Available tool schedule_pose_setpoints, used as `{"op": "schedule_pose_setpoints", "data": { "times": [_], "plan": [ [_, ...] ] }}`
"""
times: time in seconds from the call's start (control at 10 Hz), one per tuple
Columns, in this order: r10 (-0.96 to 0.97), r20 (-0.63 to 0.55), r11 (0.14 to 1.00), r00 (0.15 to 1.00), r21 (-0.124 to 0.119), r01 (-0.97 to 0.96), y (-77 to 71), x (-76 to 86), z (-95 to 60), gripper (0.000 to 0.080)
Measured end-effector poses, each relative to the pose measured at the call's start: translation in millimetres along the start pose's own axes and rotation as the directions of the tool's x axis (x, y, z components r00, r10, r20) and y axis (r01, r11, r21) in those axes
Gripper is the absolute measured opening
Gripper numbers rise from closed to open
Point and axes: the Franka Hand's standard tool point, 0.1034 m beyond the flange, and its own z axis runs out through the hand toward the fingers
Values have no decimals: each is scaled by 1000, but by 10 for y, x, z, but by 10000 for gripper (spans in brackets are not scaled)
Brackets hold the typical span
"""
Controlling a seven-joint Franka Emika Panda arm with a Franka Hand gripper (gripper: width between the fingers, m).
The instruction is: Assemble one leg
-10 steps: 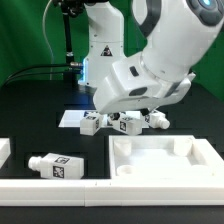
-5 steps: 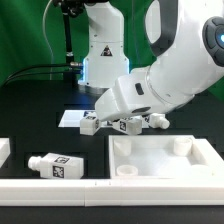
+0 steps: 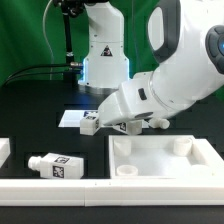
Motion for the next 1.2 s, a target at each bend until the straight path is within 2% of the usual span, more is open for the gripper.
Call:
{"op": "schedule_pose_setpoints", "data": {
  "times": [0.2,0.5,0.6,0.7,0.8,0.9,1.0,1.2],
  "plan": [
    [-2,3,1000,1000,0,2,-3,44,66,649],
    [-2,3,1000,1000,1,2,0,43,68,623],
    [-2,3,1000,1000,1,2,1,43,69,449],
    [-1,3,1000,1000,1,1,3,43,69,449],
    [-8,9,1000,1000,8,8,35,16,44,281],
    [4,13,1000,1000,27,-4,161,-44,-92,284],
    [34,7,996,999,80,-35,262,-107,-322,284],
    [74,-98,989,992,135,-61,389,-208,-872,284]
  ]
}}
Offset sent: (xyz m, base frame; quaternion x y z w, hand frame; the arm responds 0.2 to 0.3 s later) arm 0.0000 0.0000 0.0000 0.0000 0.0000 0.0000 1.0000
